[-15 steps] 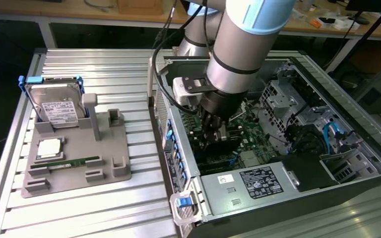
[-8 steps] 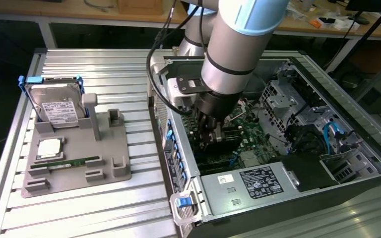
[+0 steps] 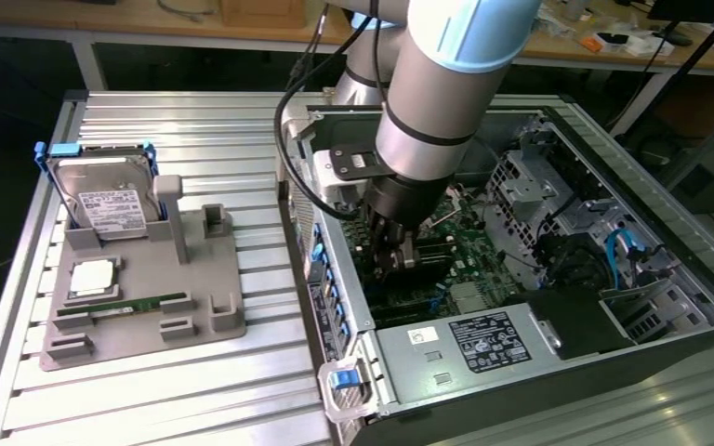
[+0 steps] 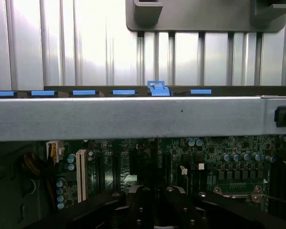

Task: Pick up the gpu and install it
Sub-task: 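Press down on the gpu until it lock into place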

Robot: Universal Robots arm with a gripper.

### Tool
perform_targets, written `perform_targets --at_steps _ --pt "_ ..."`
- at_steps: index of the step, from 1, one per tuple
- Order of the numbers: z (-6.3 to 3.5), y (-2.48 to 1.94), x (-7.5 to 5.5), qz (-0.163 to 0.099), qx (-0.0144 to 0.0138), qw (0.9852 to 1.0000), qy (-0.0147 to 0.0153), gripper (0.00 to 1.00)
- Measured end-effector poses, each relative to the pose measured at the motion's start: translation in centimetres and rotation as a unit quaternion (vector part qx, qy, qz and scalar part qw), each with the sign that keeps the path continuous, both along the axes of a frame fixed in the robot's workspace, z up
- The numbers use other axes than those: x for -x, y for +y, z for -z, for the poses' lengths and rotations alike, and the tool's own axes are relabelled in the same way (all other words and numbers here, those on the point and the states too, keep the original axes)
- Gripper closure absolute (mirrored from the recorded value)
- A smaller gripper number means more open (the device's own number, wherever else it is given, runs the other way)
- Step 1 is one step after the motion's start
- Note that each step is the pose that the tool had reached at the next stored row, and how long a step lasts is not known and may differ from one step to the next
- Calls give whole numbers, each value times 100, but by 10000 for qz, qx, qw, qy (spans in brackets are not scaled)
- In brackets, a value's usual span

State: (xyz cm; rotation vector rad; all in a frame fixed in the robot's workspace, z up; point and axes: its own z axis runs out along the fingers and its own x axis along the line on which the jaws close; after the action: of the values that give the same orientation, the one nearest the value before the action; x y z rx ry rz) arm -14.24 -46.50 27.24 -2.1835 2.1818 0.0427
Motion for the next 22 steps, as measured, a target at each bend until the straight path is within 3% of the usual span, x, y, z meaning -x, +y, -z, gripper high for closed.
perform_targets --at_steps 11,16,22 --pt "15 0 0 0 -1 10000 0 89" --pt "-114 0 0 0 0 10000 0 89" --pt "-117 0 -25 0 0 10000 1 89"
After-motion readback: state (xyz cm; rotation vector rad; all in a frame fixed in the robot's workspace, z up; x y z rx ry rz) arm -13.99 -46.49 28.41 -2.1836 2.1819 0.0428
